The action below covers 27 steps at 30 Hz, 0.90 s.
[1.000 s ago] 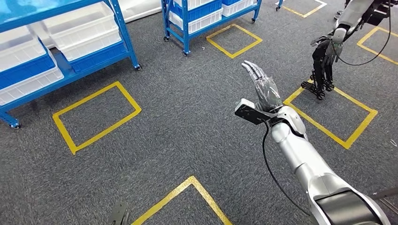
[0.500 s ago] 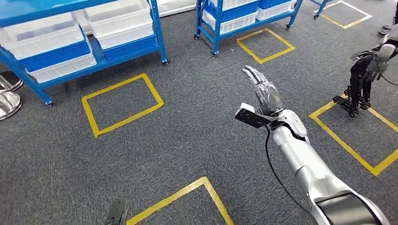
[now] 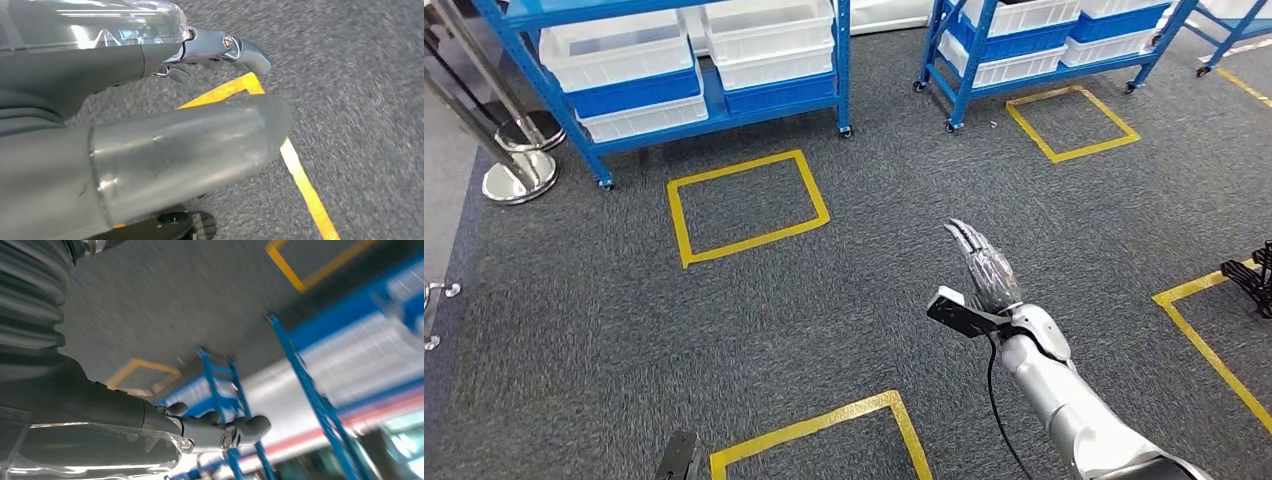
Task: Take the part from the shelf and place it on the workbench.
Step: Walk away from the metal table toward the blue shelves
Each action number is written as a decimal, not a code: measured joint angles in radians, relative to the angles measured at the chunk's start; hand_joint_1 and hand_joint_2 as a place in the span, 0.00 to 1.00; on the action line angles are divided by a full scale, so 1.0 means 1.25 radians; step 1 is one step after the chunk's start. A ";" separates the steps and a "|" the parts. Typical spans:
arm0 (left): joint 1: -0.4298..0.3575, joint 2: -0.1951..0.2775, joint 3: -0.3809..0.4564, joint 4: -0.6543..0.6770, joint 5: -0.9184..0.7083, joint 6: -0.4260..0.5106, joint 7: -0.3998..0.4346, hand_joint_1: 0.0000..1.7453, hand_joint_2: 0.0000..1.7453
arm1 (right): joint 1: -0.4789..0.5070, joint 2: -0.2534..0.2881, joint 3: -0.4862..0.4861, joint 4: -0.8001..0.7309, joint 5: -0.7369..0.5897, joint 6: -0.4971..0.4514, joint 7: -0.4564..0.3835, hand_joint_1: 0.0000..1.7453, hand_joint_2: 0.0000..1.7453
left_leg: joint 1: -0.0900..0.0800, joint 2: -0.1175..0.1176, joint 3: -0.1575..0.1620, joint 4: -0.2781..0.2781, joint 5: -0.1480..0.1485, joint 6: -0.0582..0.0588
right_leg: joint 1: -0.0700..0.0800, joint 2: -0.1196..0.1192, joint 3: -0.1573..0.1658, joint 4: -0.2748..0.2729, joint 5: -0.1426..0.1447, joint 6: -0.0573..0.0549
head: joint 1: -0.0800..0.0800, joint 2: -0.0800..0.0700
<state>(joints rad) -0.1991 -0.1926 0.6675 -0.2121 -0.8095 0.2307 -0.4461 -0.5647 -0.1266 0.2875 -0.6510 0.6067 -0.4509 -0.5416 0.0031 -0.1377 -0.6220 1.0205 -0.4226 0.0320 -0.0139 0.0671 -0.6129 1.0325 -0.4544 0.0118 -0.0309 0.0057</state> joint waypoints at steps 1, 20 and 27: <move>0.002 0.000 0.003 0.000 0.000 0.002 0.000 0.00 0.00 | 0.016 0.008 -0.005 0.022 0.000 -0.013 -0.002 0.00 1.00 | 0.002 -0.009 0.000 -0.002 0.000 -0.005 | 0.001 -0.009 0.003 -0.004 0.001 -0.002 | 0.000 0.000; 0.021 0.014 0.025 0.000 0.004 0.003 -0.013 0.00 0.00 | 0.177 0.078 -0.089 0.253 0.036 -0.036 0.167 0.00 1.00 | 0.000 0.117 0.021 -0.019 -0.001 0.007 | 0.001 -0.097 0.025 0.045 -0.071 0.011 | -0.003 0.000; 0.028 0.015 0.028 0.000 0.000 0.000 -0.011 0.00 0.00 | 0.227 0.075 -0.122 0.297 0.024 0.015 0.282 0.00 0.00 | 0.001 0.052 0.019 -0.008 -0.005 0.008 | -0.008 -0.052 -0.017 0.102 -0.054 0.019 | -0.003 0.000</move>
<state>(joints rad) -0.1647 -0.1735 0.7023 -0.2121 -0.8095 0.2312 -0.4595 -0.2811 -0.0327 0.1348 -0.2793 0.6370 -0.4320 -0.1897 0.0047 -0.0727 -0.5982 1.0100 -0.4283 0.0423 -0.0237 0.0020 -0.6345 1.1604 -0.5224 0.0361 -0.0348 0.0057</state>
